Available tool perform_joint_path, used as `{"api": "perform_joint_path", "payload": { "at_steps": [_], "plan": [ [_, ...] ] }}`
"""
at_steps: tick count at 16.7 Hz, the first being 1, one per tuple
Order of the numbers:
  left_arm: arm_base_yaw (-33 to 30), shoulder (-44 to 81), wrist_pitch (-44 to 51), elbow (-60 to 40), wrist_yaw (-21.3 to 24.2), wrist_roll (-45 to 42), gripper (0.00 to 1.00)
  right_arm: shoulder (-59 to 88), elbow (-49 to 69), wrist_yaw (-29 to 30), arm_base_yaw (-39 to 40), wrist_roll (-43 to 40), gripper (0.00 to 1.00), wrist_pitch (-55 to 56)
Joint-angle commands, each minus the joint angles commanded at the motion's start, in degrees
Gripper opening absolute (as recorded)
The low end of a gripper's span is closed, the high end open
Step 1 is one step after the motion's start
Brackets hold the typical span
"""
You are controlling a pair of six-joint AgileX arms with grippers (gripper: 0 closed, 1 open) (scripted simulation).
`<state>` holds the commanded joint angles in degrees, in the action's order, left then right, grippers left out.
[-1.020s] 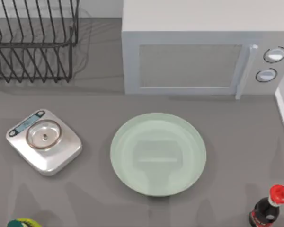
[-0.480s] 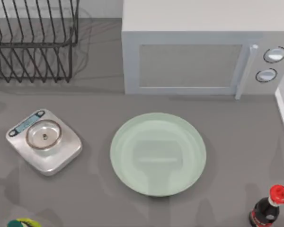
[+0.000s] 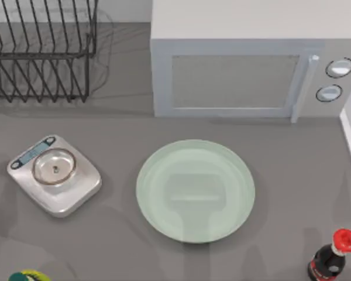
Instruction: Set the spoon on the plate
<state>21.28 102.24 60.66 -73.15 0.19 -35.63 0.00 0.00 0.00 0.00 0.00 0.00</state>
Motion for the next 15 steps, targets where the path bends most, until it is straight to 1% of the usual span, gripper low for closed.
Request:
{"api": "perform_joint_path", "payload": {
  "at_steps": [3,5,11,13,15],
  "plan": [
    [-0.3,-0.1,-0.3,0.3,0.0,0.1,1.00,0.0,0.0,0.0,0.0,0.0,1.00,0.0],
    [-0.2,1.0,-2.4,1.7,0.0,0.1,1.00,0.0,0.0,0.0,0.0,0.0,1.00,0.0],
    [0.0,7.8,-18.3,9.8,0.0,-0.1,1.00,0.0,0.0,0.0,0.0,0.0,1.00,0.0],
    [0.1,9.5,-21.4,11.7,0.0,-0.2,1.00,0.0,0.0,0.0,0.0,0.0,1.00,0.0],
    [0.1,9.9,-22.0,12.1,0.0,-0.2,1.00,0.0,0.0,0.0,0.0,0.0,1.00,0.0]
  ]
}}
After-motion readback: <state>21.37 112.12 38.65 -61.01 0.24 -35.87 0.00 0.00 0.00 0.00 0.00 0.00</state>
